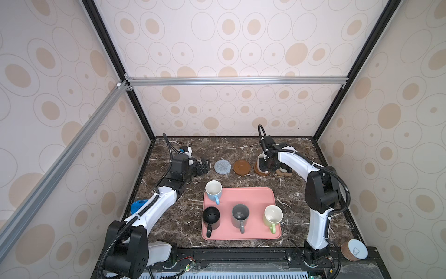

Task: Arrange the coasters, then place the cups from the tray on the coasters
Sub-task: 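Open the right gripper and lift it off the white mug, then swing the right gripper back over the light-blue-handled white mug on the pink tray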

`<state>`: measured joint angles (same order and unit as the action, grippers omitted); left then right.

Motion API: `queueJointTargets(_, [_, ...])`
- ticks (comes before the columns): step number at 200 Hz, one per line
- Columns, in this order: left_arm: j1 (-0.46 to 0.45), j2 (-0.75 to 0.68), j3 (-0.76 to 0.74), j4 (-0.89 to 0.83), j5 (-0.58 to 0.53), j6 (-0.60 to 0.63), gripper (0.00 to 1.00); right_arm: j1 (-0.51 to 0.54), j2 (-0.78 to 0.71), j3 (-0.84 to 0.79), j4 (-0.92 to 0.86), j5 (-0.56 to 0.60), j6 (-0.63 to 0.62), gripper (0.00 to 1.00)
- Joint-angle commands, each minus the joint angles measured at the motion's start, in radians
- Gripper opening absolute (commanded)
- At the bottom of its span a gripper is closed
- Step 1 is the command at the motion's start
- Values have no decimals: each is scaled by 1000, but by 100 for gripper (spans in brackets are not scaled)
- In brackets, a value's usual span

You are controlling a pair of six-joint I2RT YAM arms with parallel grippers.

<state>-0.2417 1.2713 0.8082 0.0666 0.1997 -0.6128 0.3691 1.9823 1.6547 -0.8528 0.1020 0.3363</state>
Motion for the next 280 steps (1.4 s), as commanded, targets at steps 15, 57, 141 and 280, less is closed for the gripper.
queueJointTargets(15, [9, -29, -3, 6, -2, 13, 100, -5, -85, -16, -30, 4, 13, 39])
queueJointTargets(57, [10, -29, 1, 6, -2, 13, 100, -4, -140, -24, -49, 7, 12, 41])
queueJointTargets(141, [9, -21, 10, 4, 8, 13, 100, -5, -225, -41, -73, 14, 9, 42])
queueJointTargets(280, [9, -20, 13, -1, 3, 16, 100, -5, -246, -32, -78, -40, -5, 43])
